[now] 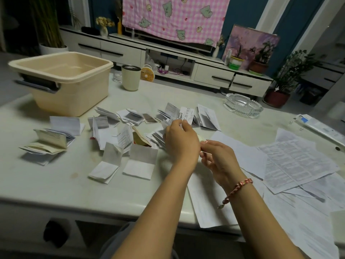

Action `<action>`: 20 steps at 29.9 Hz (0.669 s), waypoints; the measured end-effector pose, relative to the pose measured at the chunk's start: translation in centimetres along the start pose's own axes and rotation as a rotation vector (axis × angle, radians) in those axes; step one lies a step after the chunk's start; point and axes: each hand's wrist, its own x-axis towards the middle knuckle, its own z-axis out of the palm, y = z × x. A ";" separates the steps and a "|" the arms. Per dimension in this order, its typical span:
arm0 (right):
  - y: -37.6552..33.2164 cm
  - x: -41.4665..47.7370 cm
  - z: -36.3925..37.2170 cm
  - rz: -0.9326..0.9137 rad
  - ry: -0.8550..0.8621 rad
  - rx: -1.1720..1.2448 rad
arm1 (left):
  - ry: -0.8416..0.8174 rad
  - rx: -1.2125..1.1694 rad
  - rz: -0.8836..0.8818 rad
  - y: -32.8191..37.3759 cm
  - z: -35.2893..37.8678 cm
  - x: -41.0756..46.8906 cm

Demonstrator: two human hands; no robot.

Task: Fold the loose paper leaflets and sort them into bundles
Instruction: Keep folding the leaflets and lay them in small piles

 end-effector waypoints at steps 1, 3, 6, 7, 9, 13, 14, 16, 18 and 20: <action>0.0 0.1 0.7 -0.013 -0.009 0.002 | 0.031 0.016 0.035 0.2 -0.3 0.0; -0.1 0.1 2.2 -0.087 -0.040 -0.024 | 0.090 0.030 0.115 0.9 -1.0 0.1; -0.3 0.4 4.8 -0.237 -0.095 -0.194 | 0.151 0.043 0.183 1.7 -2.2 0.3; -0.3 0.6 5.9 -0.258 -0.120 -0.227 | 0.180 0.066 0.184 1.8 -2.7 0.8; -0.3 1.4 7.2 -0.285 -0.143 -0.275 | 0.242 0.101 0.162 2.0 -3.5 1.4; 0.3 2.5 10.4 -0.284 -0.108 -0.451 | 0.406 -0.176 0.126 2.7 -7.0 3.0; 0.8 3.0 11.0 -0.292 -0.092 -0.508 | 0.436 -0.282 0.076 2.8 -8.0 3.5; 1.7 3.6 12.0 -0.319 -0.098 -0.619 | 0.479 -0.419 -0.009 2.7 -10.2 4.5; 1.7 3.3 12.1 -0.374 -0.123 -0.827 | 0.466 -0.498 -0.065 2.2 -11.6 5.4; 1.1 2.8 11.6 -0.415 -0.129 -0.948 | 0.343 -0.531 -0.158 1.7 -11.8 5.9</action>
